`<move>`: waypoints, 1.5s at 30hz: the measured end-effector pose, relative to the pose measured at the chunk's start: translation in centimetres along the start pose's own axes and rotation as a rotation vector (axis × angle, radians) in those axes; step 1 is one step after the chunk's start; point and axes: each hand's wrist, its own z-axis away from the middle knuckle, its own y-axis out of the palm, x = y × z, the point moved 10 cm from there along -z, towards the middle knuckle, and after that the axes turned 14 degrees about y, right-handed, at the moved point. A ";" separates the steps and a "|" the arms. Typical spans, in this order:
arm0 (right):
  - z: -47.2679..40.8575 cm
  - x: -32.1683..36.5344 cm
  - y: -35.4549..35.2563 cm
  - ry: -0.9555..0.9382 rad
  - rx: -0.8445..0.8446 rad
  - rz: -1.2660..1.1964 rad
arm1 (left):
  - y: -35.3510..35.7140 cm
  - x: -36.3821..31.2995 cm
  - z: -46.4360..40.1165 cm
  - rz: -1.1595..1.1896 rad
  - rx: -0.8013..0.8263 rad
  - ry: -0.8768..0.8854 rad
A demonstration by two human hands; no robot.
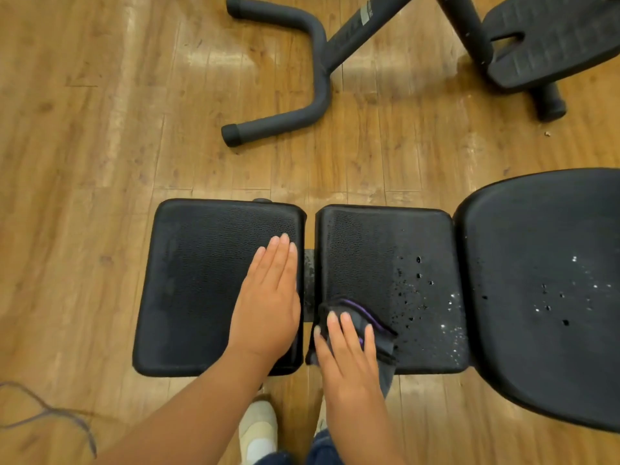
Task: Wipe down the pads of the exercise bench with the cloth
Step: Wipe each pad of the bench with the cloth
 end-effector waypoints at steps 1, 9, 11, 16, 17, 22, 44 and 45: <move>-0.9 0.1 -0.3 0.038 -0.015 -0.027 | 0.0 0.0 0.0 0.000 0.001 0.001; -9.2 1.0 -0.5 0.114 -0.023 -0.034 | -0.2 0.2 0.0 0.008 -0.011 0.010; -11.3 1.0 -0.5 0.104 -0.024 -0.008 | -0.3 0.2 0.0 0.013 -0.014 0.009; -15.6 1.4 -0.5 0.072 -0.028 -0.025 | -0.3 0.2 -0.1 0.023 -0.026 0.007; -15.9 1.4 -0.5 0.080 -0.030 -0.032 | -0.4 0.2 -0.1 0.021 -0.031 0.008; -15.2 1.3 -0.5 0.085 -0.031 -0.065 | -0.4 0.1 -0.1 0.012 -0.022 0.009; -1.5 -2.4 -0.4 0.195 -0.041 -0.210 | -0.1 0.0 0.0 -0.002 0.010 -0.009; -2.3 -2.5 -0.5 0.213 -0.042 -0.204 | 0.0 0.1 0.0 -0.002 0.010 -0.009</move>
